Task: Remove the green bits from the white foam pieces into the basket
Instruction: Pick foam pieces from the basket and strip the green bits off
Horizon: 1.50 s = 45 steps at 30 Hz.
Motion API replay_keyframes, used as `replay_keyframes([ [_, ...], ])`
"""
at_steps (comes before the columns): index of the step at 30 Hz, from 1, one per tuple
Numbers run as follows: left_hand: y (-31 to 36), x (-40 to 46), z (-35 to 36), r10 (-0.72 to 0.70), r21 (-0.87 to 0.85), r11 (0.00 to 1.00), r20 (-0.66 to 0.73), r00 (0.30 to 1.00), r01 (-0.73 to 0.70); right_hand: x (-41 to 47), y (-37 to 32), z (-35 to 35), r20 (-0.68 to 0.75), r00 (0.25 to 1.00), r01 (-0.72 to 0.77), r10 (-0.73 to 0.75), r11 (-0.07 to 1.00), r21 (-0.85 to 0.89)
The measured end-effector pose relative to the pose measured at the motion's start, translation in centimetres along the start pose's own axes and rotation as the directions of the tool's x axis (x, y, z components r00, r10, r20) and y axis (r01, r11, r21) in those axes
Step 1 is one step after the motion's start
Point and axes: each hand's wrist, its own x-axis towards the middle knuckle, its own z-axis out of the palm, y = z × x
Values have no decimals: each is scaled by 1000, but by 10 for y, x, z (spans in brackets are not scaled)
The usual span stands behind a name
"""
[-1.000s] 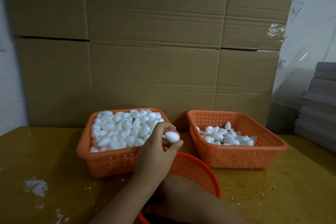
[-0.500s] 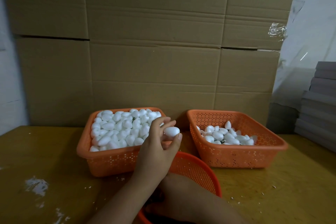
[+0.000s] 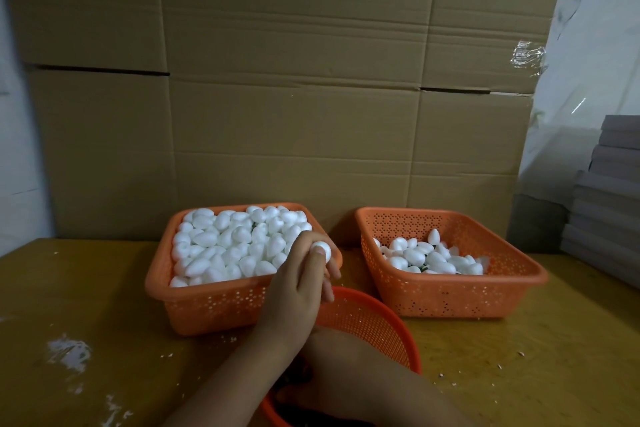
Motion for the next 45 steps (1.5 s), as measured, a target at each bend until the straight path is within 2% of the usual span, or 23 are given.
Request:
replay_keyframes([
  [5,-1,6,-5,-229,-164,959,41,973,232,-2,-9,-7,42,999,-11,10,1000,3],
  [10,1,13,-9,-372,-347,860,75,925,374,0,-6,-6,55,998,-33,33,999,3],
  [23,10,9,-13,-444,-471,744,181,878,473,0,-5,-6,77,996,-49,49,999,5],
  [38,0,9,-14,-332,-344,858,194,923,381,1,-5,-4,54,998,-40,38,999,28],
  [45,0,6,-8,-189,-154,966,130,973,208,0,-6,-3,52,998,-24,23,999,34],
])
